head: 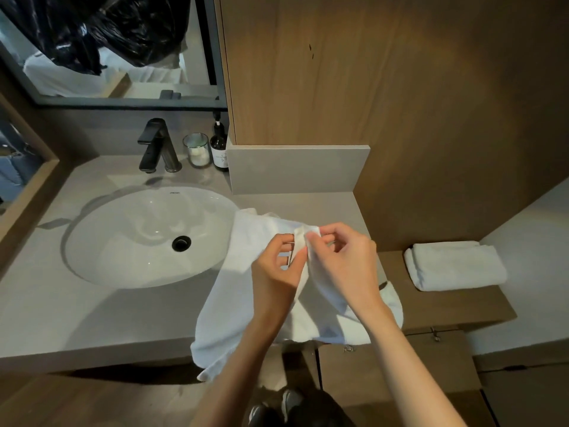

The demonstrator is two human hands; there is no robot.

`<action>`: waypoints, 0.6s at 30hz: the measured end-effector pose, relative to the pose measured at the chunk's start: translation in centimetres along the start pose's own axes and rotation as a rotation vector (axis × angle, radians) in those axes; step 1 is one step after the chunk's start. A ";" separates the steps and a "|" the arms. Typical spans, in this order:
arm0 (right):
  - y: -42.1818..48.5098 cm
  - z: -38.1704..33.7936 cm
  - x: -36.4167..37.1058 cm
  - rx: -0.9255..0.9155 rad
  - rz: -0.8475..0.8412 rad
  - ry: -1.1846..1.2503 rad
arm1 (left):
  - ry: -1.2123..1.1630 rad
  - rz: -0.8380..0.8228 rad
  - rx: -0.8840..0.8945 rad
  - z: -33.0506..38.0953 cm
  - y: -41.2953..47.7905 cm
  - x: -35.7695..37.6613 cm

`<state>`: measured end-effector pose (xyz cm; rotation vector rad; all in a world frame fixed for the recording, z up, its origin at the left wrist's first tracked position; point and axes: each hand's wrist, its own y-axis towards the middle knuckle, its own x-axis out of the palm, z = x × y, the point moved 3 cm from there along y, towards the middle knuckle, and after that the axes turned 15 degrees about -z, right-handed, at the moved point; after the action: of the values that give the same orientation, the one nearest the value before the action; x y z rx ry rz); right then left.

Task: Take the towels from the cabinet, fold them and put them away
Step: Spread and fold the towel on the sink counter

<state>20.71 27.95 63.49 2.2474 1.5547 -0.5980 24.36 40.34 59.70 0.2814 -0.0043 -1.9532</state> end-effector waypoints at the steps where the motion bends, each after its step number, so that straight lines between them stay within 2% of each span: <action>1: -0.4 0.0 0.0 0.003 0.005 0.004 | -0.002 0.008 0.004 0.2 -0.4 0.1; 9: -3.0 0.4 -2.3 -0.070 0.041 -0.094 | 0.190 0.067 0.167 1.2 -3.2 2.0; 13: -4.5 0.7 -4.4 -0.079 -0.045 -0.082 | 0.096 0.064 0.082 2.2 -4.8 4.1; 18: -7.1 1.9 -7.3 -0.086 -0.056 -0.086 | 0.057 0.056 -0.007 3.9 -7.1 7.7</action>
<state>11.54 23.63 65.41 2.0937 1.5752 -0.6232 14.32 35.58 61.04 0.3288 0.0314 -1.8890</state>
